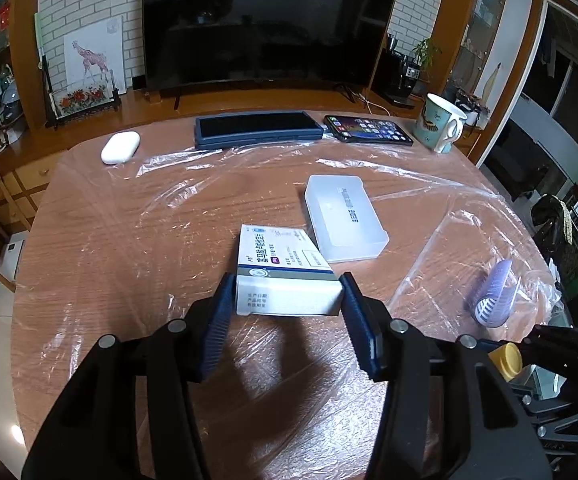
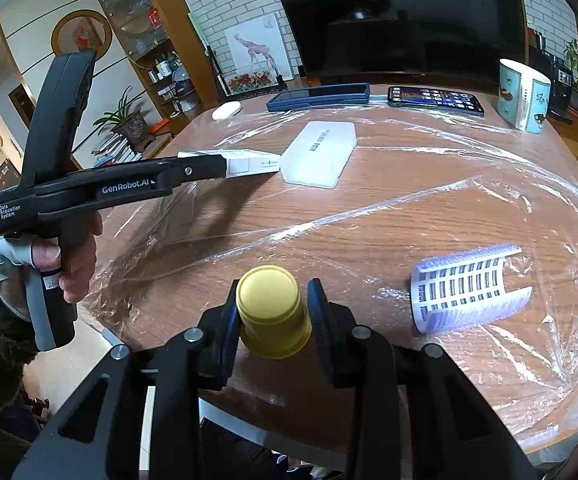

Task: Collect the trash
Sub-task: 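Lift the medicine box and yellow cup off the table with both tools, then carry the medicine box and yellow cup down over the black trash bin, then open both tools to drop the medicine box and cup into the bin, then grasp the white plastic box with the left tool while the right tool grasps the lavender rack, then carry the white plastic box and lavender rack down over the black bin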

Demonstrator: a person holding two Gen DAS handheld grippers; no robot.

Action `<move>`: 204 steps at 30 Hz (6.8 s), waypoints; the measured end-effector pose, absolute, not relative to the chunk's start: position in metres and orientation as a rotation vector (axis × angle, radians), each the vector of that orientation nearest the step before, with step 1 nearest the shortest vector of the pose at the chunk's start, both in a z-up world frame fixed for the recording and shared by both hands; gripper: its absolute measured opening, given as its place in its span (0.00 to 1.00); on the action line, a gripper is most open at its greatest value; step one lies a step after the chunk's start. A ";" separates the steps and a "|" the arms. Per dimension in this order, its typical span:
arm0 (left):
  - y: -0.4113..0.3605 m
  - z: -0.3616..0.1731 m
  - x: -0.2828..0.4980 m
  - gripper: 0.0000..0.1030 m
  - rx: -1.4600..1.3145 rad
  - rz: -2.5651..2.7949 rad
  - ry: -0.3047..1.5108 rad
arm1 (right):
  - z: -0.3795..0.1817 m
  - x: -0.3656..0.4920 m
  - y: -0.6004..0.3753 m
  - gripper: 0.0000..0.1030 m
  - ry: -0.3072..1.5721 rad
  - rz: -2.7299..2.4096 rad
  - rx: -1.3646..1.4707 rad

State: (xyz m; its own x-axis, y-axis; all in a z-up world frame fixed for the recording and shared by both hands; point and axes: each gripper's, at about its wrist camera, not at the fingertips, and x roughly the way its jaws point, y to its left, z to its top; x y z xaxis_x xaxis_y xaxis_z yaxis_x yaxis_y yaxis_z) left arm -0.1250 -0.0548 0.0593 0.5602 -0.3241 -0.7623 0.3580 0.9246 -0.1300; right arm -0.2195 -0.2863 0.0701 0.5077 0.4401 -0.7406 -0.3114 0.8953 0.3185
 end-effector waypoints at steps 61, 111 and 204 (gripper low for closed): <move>-0.082 0.124 -0.282 0.51 0.088 -0.684 0.834 | 0.103 -0.298 -0.335 0.32 0.947 0.521 0.131; -0.105 0.001 -0.314 0.51 0.219 -0.697 1.106 | 0.017 -0.313 -0.315 0.32 1.162 0.517 0.047; -0.119 0.035 -0.082 0.54 0.067 -0.365 0.974 | 0.054 -0.160 -0.369 0.69 0.973 0.275 0.182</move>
State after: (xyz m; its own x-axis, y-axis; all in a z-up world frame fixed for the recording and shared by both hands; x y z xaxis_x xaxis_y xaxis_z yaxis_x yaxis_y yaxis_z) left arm -0.0820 -0.1191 0.0353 0.5066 -0.2726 -0.8180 0.3321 0.9372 -0.1066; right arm -0.1600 -0.3692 0.0535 0.5322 0.3103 -0.7877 -0.1480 0.9502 0.2743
